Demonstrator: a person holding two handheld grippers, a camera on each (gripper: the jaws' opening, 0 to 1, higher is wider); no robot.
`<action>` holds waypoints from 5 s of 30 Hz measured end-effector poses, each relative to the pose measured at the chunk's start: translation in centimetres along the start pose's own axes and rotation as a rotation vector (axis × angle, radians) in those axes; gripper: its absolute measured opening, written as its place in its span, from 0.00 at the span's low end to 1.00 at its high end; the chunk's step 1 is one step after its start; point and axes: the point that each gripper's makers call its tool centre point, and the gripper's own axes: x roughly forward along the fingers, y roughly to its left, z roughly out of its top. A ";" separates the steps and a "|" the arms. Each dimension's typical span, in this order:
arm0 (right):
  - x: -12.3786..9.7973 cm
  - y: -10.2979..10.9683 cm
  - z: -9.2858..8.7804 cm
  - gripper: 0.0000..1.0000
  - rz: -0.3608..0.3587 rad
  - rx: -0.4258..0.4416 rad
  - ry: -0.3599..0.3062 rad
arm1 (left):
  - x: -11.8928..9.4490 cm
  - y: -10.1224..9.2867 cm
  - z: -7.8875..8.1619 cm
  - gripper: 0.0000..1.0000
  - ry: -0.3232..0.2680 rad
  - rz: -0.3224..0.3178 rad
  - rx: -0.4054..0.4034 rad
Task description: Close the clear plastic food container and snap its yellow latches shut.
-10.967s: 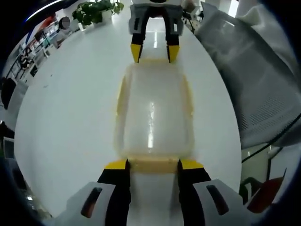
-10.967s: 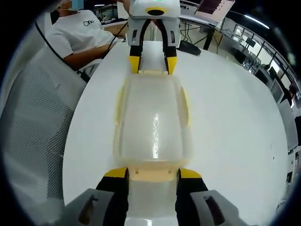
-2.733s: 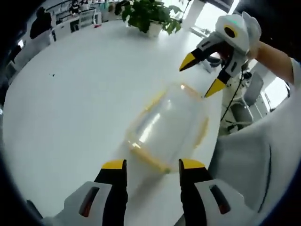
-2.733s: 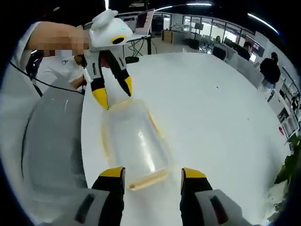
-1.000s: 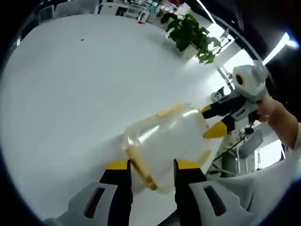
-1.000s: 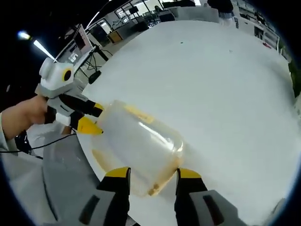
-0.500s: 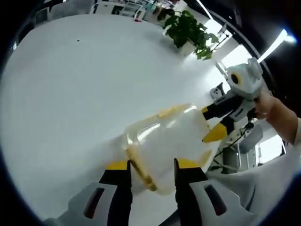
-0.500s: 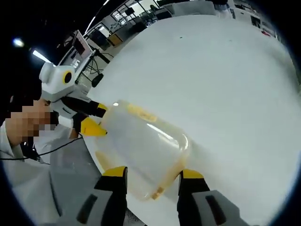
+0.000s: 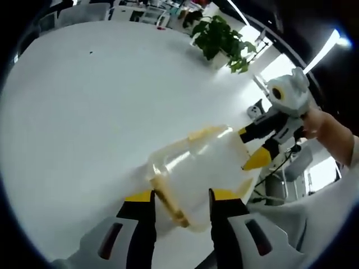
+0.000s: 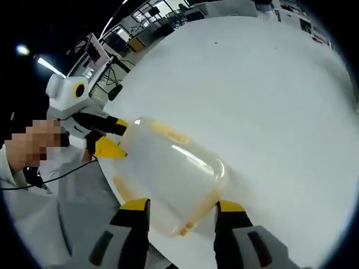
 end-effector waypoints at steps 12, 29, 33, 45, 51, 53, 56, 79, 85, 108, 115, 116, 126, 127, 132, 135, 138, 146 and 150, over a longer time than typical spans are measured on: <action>-1.4 -0.6 0.0 0.44 -0.057 -0.123 0.011 | -0.9 0.3 0.0 0.43 -0.002 0.007 0.075; -2.9 1.4 1.7 0.44 -0.110 -0.493 -0.059 | -2.9 -1.6 1.7 0.43 -0.088 -0.017 0.337; -3.2 2.2 2.1 0.43 -0.096 -0.533 -0.085 | -3.2 -1.9 1.8 0.45 -0.096 -0.018 0.439; -3.5 3.7 3.2 0.36 -0.081 -0.638 -0.129 | -3.5 -4.0 2.0 0.47 -0.126 -0.070 0.624; -3.6 4.5 4.0 0.30 -0.072 -0.700 -0.167 | -3.2 -4.9 2.2 0.43 -0.131 -0.090 0.705; -3.6 4.6 4.2 0.27 -0.074 -0.730 -0.175 | -3.1 -5.0 2.4 0.40 -0.133 -0.087 0.717; -3.4 4.8 4.2 0.20 -0.071 -0.771 -0.170 | -2.8 -5.6 2.6 0.38 -0.135 -0.101 0.736; -1.4 4.6 5.4 0.16 -0.079 -0.824 -0.167 | 0.2 -7.6 2.6 0.18 -0.129 -0.146 0.836; -0.8 4.6 5.5 0.13 -0.070 -0.854 -0.140 | 0.9 -8.4 1.9 0.13 -0.107 -0.161 0.858; 0.8 2.5 5.7 0.33 -0.054 -0.894 -0.034 | 1.7 -9.3 0.1 0.31 -0.083 -0.147 0.902; 1.0 2.7 5.5 0.45 0.008 -0.909 0.013 | 1.5 -8.5 -0.1 0.33 -0.076 -0.114 0.903; 1.1 2.9 5.5 0.46 0.024 -0.902 0.012 | 1.5 -8.5 -0.2 0.33 -0.071 -0.113 0.906; 1.6 3.0 5.3 0.57 0.157 -0.796 0.064 | 1.6 -8.7 -0.4 0.34 -0.069 -0.107 0.925; 1.6 3.0 5.2 0.59 0.160 -0.798 0.072 | 1.5 -8.7 -0.5 0.34 -0.066 -0.104 0.933; 1.9 2.8 5.5 0.58 0.133 -0.865 0.096 | 1.7 -8.4 -0.7 0.35 -0.055 -0.087 0.957; 2.1 3.2 5.6 0.58 0.145 -0.864 0.106 | 1.9 -8.5 -0.9 0.36 -0.047 -0.090 0.973; 2.4 3.4 5.7 0.58 0.142 -0.882 0.121 | 2.1 -8.7 -1.0 0.35 -0.044 -0.099 0.993; 2.7 3.1 5.4 0.56 0.131 -0.884 0.167 | 2.9 -8.2 -1.2 0.40 -0.021 -0.050 1.101; 2.9 3.3 5.0 0.54 0.165 -0.846 0.201 | 3.3 -7.9 -1.3 0.40 0.006 0.008 1.228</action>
